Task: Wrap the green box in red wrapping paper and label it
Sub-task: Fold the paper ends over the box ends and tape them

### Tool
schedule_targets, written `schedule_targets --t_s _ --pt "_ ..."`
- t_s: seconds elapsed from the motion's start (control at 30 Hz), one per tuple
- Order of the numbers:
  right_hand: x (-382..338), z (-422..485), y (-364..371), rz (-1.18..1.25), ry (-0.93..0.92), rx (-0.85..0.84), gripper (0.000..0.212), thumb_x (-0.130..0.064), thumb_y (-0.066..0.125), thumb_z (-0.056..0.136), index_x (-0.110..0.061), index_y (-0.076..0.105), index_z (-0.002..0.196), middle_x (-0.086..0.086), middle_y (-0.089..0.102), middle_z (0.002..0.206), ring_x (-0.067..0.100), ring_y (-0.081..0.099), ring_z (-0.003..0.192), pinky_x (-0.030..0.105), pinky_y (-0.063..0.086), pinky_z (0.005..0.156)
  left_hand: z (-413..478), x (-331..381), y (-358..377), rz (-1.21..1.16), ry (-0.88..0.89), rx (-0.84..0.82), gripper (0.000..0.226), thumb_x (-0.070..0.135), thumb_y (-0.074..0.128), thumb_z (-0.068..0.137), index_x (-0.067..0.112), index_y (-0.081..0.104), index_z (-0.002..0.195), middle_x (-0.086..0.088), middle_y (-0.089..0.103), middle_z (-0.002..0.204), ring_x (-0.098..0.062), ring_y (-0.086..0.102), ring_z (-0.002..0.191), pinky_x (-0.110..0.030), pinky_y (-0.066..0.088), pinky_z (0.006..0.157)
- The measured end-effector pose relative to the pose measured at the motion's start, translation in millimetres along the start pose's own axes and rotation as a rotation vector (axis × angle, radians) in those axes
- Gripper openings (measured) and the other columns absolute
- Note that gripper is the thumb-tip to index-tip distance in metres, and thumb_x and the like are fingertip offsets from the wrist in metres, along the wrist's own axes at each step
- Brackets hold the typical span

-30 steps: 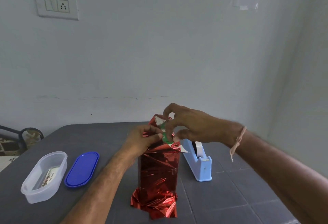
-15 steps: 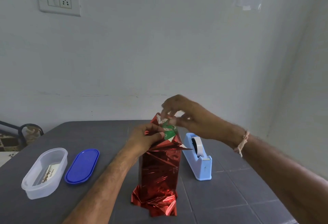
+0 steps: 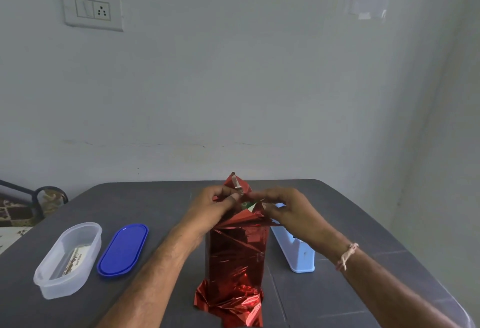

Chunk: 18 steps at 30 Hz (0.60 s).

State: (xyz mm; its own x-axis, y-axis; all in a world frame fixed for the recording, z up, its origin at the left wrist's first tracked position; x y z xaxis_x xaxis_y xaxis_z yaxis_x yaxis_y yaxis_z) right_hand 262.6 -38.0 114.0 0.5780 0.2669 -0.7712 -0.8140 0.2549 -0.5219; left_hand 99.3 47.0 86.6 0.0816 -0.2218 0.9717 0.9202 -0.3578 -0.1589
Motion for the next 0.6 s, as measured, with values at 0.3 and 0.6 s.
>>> schedule_targets --t_s 0.3,0.6 --pt "8 0 5 0.112 0.061 0.001 0.03 -0.013 0.07 0.096 -0.031 0.076 0.118 0.002 0.069 0.114 0.015 0.073 0.1 0.033 0.064 0.082 24 15 -15 -0.095 -0.033 0.121 0.03 0.019 0.077 0.091 0.019 0.066 0.119 -0.008 0.076 0.101 -0.017 0.076 0.084 -0.022 0.055 0.063" --pt "5 1 9 0.11 0.06 -0.03 0.035 -0.01 0.07 0.095 -0.031 0.074 0.122 -0.002 0.06 0.12 0.006 0.068 0.101 0.025 0.062 0.075 41 21 -17 -0.101 -0.056 0.141 0.013 0.0 0.073 0.089 0.008 0.079 0.097 -0.009 0.079 0.09 -0.014 0.074 0.074 -0.019 0.059 0.062"
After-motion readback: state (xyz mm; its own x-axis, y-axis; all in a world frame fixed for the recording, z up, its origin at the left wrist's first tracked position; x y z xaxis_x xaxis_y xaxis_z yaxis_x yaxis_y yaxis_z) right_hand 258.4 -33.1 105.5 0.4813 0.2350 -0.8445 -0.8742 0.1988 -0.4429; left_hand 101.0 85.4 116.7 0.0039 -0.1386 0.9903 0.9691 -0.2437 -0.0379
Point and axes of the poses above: each hand's wrist, its own z-axis towards the middle knuckle, its own y-axis out of the palm, x = y × z, the point moved 9 cm from there along z, towards the middle knuckle
